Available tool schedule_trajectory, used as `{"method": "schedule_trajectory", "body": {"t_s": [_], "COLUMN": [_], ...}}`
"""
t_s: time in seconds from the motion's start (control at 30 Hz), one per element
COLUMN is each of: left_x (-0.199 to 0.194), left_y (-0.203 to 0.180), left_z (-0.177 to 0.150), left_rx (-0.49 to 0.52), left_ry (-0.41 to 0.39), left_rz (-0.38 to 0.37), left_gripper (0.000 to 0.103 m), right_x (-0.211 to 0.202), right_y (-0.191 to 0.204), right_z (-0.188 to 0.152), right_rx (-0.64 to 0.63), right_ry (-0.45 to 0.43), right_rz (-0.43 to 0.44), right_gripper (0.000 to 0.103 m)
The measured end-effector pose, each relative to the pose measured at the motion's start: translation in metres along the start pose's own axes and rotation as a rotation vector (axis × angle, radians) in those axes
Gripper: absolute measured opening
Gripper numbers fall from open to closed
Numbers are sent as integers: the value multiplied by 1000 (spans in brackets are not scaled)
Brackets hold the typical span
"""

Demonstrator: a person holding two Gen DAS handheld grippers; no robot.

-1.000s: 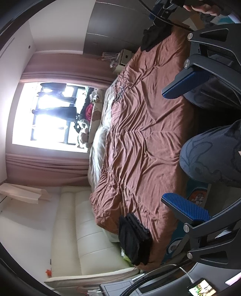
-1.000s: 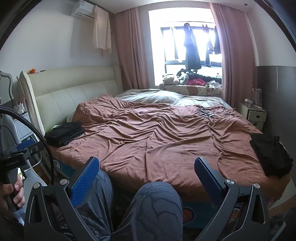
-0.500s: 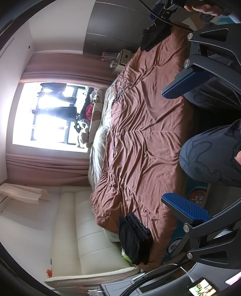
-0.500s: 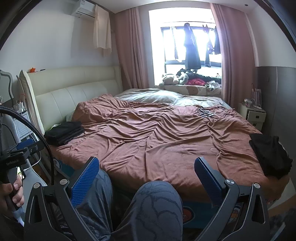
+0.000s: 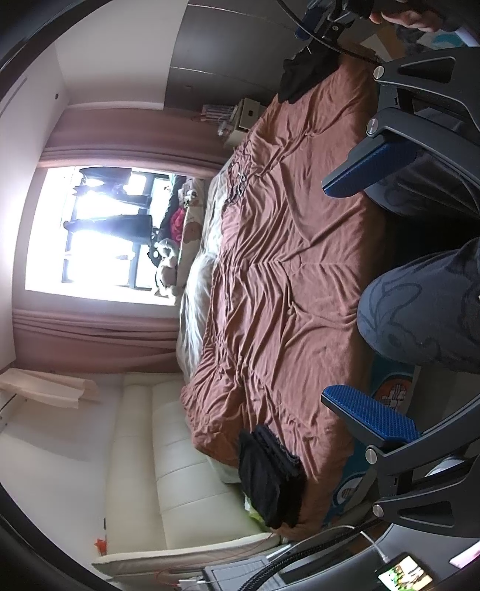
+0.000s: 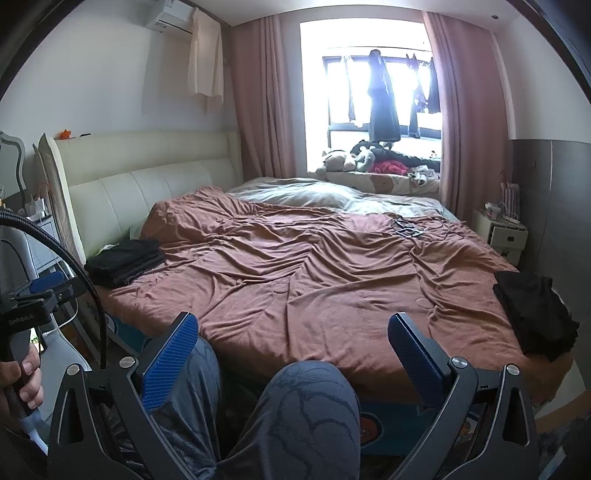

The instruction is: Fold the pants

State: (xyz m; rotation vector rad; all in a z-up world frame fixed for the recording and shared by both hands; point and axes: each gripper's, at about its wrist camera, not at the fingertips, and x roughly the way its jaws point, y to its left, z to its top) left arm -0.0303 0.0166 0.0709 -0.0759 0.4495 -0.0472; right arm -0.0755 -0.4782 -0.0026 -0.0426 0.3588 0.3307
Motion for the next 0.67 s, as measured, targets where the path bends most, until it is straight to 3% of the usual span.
{"method": "schedule_trajectory", "body": {"t_s": [0.67], "left_x": [-14], "left_y": [-1], "left_z": [0], "left_rx": [19], "left_ry": [-13], "left_rz": [-17], "left_gripper": [102], "right_x": [-7], "right_y": [-5], "right_z": [-2], "right_rx": [7], "right_ry": [6], "right_rz": [-28], "right_gripper": [103]}}
